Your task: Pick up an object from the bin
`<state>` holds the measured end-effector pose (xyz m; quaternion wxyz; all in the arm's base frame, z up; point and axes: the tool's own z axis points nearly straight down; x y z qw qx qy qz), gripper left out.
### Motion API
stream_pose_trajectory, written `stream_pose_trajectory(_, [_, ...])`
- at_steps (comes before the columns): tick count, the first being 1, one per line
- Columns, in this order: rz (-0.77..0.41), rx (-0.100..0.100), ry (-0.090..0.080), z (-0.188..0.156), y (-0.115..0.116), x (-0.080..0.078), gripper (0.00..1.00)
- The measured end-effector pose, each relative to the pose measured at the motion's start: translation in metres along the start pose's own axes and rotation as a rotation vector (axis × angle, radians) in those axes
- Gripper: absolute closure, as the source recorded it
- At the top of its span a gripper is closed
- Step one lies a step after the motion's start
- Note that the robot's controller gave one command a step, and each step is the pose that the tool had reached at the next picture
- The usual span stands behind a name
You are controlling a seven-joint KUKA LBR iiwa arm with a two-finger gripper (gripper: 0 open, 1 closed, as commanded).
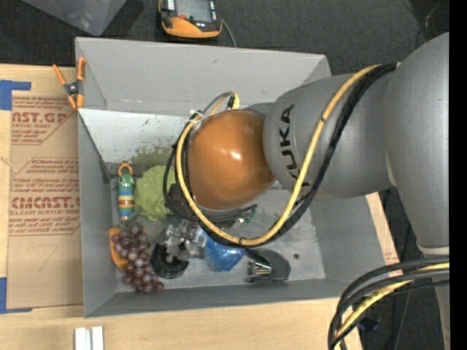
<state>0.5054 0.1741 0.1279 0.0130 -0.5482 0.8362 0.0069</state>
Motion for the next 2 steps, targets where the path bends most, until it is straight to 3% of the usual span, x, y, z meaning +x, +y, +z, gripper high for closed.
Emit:
stream_pose_trajectory(1, [-0.058,-0.002,-0.002,-0.045,0.018,-0.006,1.00])
stream_pose_trajectory(2, [-0.065,-0.015,0.008,-0.057,0.016,-0.002,1.00])
